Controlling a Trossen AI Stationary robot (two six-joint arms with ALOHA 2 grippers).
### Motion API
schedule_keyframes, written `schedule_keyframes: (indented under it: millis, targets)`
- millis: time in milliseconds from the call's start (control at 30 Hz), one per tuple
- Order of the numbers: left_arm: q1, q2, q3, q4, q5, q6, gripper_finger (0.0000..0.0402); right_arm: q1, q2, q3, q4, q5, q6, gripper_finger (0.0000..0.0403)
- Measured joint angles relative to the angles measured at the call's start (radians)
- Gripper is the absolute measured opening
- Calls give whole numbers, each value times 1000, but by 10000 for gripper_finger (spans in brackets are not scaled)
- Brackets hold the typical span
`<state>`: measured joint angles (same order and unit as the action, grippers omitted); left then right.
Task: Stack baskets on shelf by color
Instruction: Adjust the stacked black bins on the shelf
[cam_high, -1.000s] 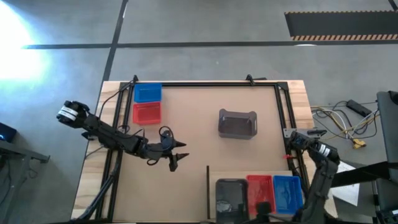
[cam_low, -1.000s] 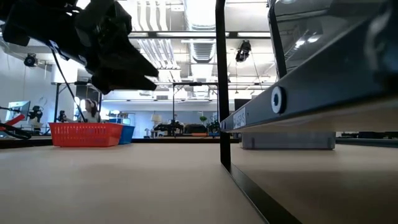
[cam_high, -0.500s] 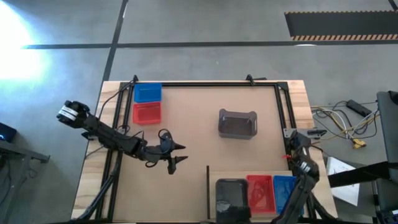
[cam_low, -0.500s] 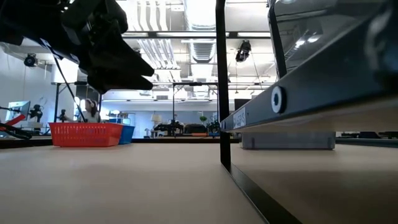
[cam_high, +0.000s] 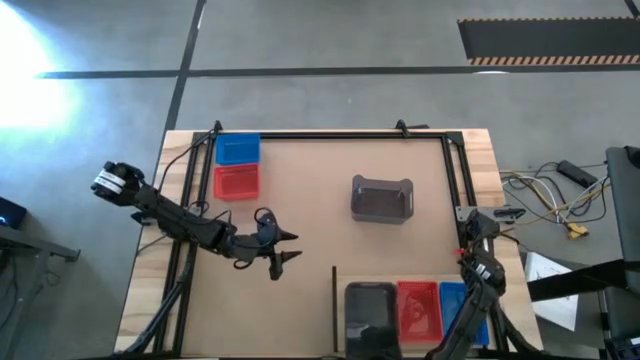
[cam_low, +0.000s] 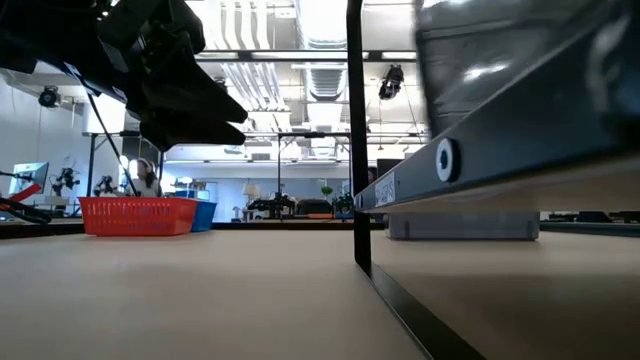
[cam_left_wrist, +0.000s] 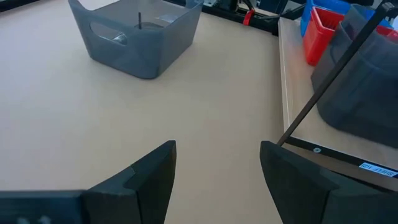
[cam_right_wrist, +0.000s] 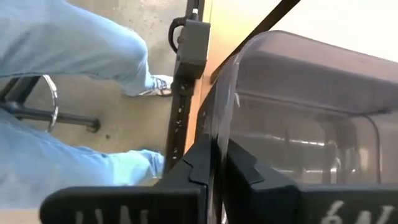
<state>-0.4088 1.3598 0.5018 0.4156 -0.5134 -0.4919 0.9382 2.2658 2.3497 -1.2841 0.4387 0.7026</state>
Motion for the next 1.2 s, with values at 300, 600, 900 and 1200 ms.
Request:
schedule_keyframes:
  millis: [300, 600, 900, 1200]
  targets:
    - [0, 7, -2, 9, -1, 0, 217, -38, 0, 0, -19, 6, -63, 11]
    - [1, 77, 3, 26, 0, -1, 217, -59, -4, 0, -77, -20, 77, 11]
    - [1, 140, 3, 100, 0, 0, 217, -55, -9, 0, -82, -46, 109, 11]
    - [1, 144, 4, 101, 0, 0, 217, -53, -10, 0, -104, -46, 98, 12]
